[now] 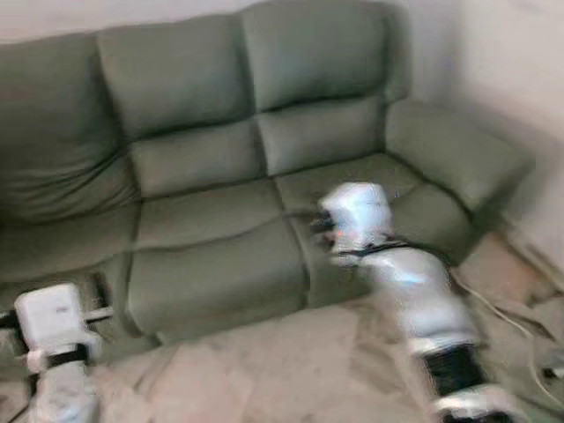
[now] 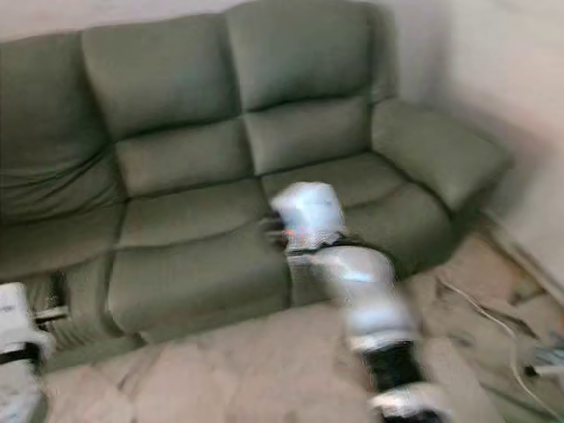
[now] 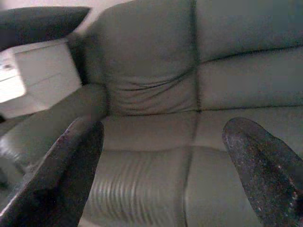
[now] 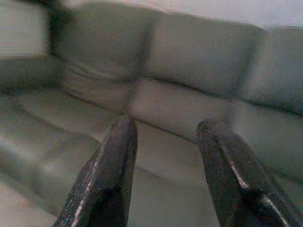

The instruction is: Move the pillow to the sofa

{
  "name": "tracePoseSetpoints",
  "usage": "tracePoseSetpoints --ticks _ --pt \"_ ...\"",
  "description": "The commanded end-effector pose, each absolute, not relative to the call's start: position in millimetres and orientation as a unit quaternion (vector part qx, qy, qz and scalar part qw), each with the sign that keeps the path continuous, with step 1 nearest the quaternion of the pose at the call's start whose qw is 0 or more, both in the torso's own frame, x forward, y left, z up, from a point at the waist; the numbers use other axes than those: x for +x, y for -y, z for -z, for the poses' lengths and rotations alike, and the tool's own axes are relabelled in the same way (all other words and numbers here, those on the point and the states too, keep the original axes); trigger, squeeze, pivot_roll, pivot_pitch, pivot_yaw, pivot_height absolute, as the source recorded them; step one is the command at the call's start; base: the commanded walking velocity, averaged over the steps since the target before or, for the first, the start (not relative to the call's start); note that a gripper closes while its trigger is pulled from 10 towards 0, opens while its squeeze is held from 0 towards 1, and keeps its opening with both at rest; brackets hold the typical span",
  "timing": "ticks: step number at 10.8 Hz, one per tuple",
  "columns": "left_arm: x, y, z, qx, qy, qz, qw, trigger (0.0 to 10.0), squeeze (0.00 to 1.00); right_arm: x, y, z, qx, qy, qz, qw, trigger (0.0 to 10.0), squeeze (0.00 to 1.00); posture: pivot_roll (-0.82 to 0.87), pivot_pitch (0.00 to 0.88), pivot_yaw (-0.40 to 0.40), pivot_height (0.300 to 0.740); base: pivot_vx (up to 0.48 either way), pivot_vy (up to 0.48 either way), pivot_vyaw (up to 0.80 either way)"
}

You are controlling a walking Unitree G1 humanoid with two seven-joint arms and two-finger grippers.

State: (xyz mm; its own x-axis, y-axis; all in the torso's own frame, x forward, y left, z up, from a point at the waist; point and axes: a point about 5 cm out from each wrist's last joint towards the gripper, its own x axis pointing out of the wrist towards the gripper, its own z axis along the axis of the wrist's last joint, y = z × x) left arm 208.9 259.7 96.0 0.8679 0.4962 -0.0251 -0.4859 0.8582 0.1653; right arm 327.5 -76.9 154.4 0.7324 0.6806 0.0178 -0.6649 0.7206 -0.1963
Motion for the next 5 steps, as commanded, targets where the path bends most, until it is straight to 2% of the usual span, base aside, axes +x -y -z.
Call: tracePoseSetpoints --ticks 1,3,4,5 --pt "208 -259 -91 0.066 -0.043 -0.262 0.962 10.0 0.00 327 84 -149 -0.082 0.031 -0.342 0.935 10.0 0.00 -0.11 0.000 0.058 0.740 0.000 0.000 0.77" --pt "207 -260 -89 0.064 -0.043 -0.273 0.959 10.0 0.00 322 85 -141 -0.077 0.014 -0.341 0.937 10.0 0.00 -0.11 0.000 0.035 0.740 0.000 0.000 0.77" --pt "208 -259 -85 0.063 -0.046 -0.278 0.957 10.0 0.00 332 85 -145 -0.097 0.006 -0.369 0.924 10.0 0.00 -0.10 0.000 0.000 0.740 0.000 0.000 0.77" --pt "208 -259 -86 0.067 -0.043 -0.280 0.957 10.0 0.00 338 85 -148 -0.096 0.003 -0.366 0.926 10.0 0.00 -0.09 0.000 -0.009 0.740 0.000 0.000 0.77"
